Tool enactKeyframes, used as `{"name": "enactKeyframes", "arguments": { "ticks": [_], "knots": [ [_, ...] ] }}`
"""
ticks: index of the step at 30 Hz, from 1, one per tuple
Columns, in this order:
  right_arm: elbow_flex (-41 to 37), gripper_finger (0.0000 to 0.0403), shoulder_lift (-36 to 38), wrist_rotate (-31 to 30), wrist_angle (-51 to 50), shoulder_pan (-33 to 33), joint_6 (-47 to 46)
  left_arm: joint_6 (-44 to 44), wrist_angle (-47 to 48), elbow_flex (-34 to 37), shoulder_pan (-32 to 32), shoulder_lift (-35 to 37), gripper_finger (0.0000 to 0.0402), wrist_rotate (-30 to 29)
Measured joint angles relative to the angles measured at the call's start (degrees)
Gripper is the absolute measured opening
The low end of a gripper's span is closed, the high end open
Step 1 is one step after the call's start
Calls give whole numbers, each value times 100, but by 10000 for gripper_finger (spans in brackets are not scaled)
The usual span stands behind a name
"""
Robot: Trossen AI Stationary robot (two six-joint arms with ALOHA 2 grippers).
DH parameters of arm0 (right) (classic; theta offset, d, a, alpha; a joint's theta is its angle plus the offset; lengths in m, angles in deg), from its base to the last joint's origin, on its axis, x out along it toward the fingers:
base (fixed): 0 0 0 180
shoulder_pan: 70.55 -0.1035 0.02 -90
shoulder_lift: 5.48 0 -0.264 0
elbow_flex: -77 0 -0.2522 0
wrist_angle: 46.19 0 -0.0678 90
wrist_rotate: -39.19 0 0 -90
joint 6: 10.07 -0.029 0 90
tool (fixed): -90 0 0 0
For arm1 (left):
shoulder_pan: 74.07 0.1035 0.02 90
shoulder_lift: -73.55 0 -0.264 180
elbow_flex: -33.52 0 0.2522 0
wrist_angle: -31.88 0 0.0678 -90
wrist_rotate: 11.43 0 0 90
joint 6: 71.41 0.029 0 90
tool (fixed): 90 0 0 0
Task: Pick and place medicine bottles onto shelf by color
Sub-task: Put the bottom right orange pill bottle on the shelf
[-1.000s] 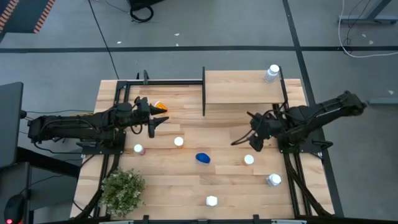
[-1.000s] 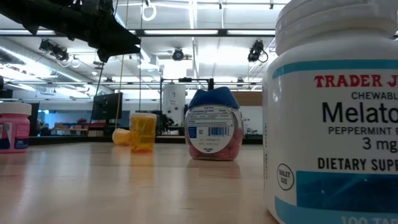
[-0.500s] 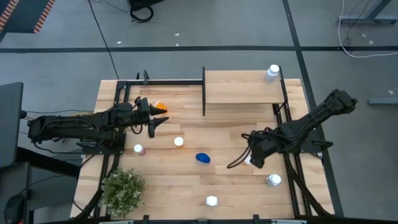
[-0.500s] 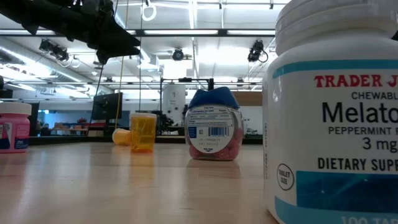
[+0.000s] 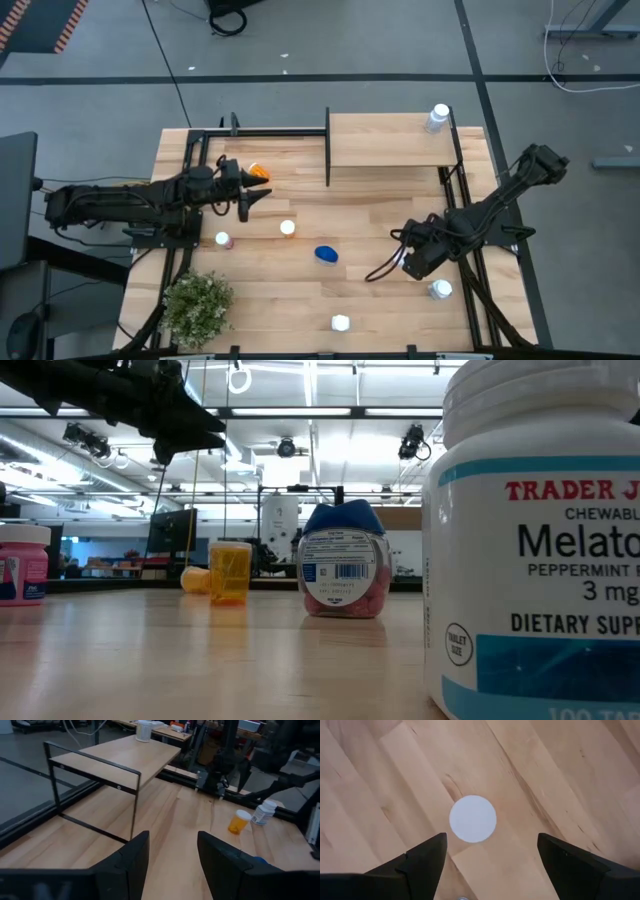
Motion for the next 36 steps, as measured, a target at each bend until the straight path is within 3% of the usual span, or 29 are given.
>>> {"name": "enactKeyframes", "arguments": {
  "ticks": [11, 17, 28, 36],
  "knots": [
    [0, 320, -641, -184, 458, -16, 284, 22, -76, 0, -336, 0, 174, 2],
    [0, 320, -660, -409, 666, -9, 337, 320, -164, 0, -403, 0, 182, 0],
    [0, 320, -660, -400, 686, -14, 305, 530, -119, 0, -404, -2, 234, -153],
    [0, 320, -657, -240, 692, -14, 306, 416, 20, 0, -404, -2, 236, -151]
  ]
}}
